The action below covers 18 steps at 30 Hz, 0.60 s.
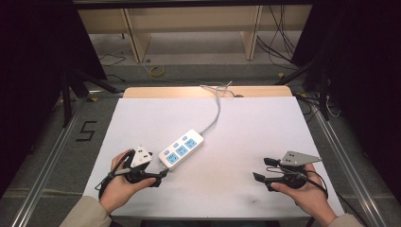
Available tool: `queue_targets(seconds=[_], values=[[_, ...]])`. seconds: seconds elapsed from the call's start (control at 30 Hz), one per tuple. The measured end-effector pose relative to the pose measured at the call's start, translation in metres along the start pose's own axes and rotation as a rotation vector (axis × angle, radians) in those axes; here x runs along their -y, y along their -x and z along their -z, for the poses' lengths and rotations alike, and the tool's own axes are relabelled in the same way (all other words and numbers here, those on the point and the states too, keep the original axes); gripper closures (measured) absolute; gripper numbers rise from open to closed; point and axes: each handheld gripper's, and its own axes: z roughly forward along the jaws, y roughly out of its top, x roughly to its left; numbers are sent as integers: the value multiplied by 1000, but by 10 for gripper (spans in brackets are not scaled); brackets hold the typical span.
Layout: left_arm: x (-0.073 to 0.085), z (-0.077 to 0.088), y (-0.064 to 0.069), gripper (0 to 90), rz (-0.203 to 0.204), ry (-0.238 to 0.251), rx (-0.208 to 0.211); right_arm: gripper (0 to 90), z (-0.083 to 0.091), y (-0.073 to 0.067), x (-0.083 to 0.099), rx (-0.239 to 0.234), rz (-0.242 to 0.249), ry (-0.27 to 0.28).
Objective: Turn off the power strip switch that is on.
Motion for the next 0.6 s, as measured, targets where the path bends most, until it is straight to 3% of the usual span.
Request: queue_targets(seconds=[0.43,0.6], values=[[7,-2,3,174,-9,-16,-6,291,2,0,0,3,1,1],[8,-3,-1,166,12,-12,-14,292,3,0,-1,5,1,6]])
